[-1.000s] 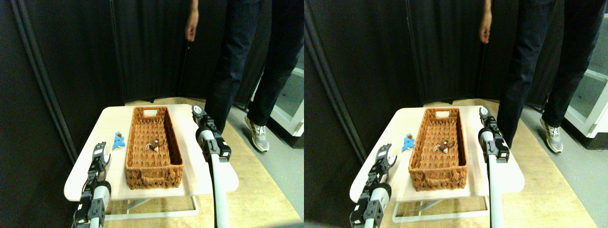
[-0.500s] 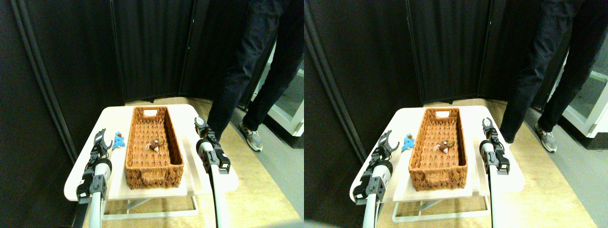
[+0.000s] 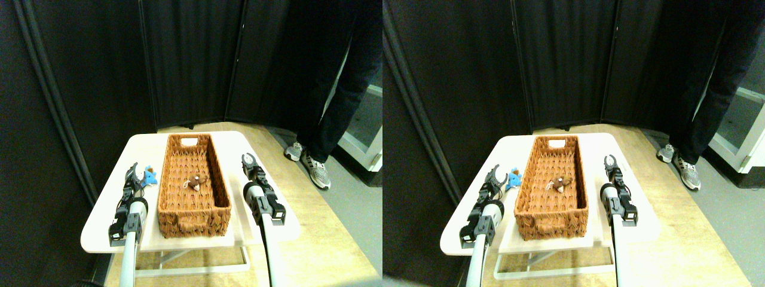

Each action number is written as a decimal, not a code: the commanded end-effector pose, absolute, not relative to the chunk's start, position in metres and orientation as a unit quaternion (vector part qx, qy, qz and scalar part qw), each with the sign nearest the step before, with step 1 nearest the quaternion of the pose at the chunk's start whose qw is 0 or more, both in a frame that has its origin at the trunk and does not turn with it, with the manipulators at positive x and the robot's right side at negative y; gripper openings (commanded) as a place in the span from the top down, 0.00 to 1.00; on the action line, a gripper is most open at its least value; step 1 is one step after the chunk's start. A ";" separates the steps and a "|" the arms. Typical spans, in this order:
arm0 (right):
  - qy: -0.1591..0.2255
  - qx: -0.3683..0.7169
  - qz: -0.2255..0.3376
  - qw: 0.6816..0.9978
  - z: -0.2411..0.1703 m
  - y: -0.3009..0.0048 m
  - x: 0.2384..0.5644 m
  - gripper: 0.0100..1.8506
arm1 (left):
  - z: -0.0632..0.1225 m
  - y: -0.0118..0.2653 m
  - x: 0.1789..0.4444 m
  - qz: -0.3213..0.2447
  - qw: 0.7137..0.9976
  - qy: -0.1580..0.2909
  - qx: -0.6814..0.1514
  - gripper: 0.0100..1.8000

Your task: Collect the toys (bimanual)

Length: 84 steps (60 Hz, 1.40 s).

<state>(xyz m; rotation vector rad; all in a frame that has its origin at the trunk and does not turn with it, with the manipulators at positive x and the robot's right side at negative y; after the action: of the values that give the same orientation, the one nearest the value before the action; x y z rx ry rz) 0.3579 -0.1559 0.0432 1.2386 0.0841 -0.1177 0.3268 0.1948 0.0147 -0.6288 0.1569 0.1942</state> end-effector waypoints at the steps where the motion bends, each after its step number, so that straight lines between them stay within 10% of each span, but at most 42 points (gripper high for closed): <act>1: 0.032 0.576 -0.051 0.815 0.040 -0.154 0.362 1.00 | 0.018 0.194 0.334 0.094 0.931 0.064 -0.346 0.88; 40: 0.036 0.569 -0.074 0.819 0.025 -0.157 0.371 1.00 | 0.026 0.200 0.342 0.109 0.838 0.195 -0.498 0.85; 84: 0.045 0.551 -0.089 0.829 0.018 -0.148 0.377 1.00 | 0.008 0.198 0.344 0.057 0.792 0.176 -0.582 0.77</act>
<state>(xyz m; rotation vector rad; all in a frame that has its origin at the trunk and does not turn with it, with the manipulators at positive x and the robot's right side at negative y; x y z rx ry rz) 0.3724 -0.1512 0.0160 1.1741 0.1120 -0.1966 0.3385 0.1982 0.0070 -1.2458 0.3959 0.1748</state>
